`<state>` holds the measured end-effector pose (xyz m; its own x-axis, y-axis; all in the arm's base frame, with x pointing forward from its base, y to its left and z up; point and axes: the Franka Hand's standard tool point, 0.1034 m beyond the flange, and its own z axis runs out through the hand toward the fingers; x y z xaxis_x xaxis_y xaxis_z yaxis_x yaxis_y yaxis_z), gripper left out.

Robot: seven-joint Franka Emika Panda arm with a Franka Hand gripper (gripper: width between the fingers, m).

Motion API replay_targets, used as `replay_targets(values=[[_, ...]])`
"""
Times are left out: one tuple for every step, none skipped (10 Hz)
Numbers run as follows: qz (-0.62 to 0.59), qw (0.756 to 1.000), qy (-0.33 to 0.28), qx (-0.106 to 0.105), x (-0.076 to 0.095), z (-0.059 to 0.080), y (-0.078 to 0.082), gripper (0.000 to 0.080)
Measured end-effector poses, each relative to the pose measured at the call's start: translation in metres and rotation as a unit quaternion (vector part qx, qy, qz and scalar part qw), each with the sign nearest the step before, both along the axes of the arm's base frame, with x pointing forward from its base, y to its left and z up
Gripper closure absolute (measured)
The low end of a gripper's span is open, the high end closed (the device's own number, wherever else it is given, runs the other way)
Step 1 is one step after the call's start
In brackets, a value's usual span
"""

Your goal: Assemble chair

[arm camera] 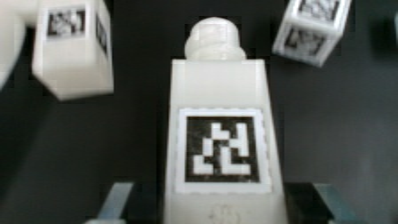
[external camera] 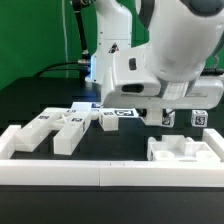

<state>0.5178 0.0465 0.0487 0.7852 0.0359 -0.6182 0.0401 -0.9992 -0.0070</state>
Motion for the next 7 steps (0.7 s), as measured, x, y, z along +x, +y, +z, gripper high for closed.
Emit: replay_targets(values=[[-0.001,1.000,-0.030,0.001,0.002,0.000,0.000,0.0509],[-0.001,0.998,-0.066,0.003,0.005,0.003,0.000,0.0509],[-0.002,0.996,-0.092,0.006,0.011,0.021,-0.001,0.0509],[-0.003,0.992,-0.122,0.008,0.022,0.036,-0.001,0.0509],[-0.004,0.990,-0.141,0.010,0.030,0.045,-0.001,0.0509],[-0.004,0.983,-0.181,0.011,0.043,0.053,0.001,0.0509],[-0.002,0.977,-0.213,0.013,0.049,0.059,0.006,0.0509]])
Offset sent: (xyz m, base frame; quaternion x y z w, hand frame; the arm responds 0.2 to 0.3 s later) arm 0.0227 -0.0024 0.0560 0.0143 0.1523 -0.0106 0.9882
